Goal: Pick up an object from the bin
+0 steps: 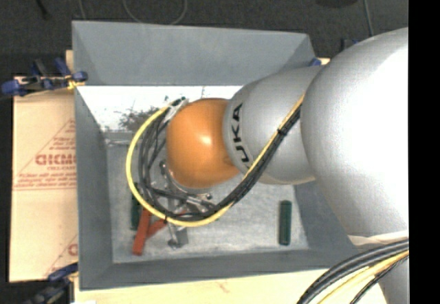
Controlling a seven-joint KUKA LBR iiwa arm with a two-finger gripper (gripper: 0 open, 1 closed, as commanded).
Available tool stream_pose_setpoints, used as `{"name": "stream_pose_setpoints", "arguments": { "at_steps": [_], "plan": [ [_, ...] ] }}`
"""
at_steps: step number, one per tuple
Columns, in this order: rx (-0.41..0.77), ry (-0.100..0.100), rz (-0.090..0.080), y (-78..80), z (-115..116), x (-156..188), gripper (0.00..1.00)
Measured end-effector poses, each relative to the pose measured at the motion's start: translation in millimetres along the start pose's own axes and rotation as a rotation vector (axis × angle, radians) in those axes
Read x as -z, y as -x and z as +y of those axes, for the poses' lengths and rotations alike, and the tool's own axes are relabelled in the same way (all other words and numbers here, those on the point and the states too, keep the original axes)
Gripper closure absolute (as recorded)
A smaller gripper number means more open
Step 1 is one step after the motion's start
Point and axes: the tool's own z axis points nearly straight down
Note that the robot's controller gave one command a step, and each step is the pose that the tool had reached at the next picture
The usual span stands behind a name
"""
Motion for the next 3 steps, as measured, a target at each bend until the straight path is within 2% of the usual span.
{"name": "stream_pose_setpoints", "arguments": {
  "at_steps": [1,2,3],
  "plan": [
    [0.403,-0.001,0.003,-14.8,-8.7,0.8,0.00],
    [0.319,0.001,0.000,35.8,-11.9,-30.2,0.00],
    [0.317,-0.002,-0.012,39.1,-11.8,-25.0,1.00]
  ]
}}
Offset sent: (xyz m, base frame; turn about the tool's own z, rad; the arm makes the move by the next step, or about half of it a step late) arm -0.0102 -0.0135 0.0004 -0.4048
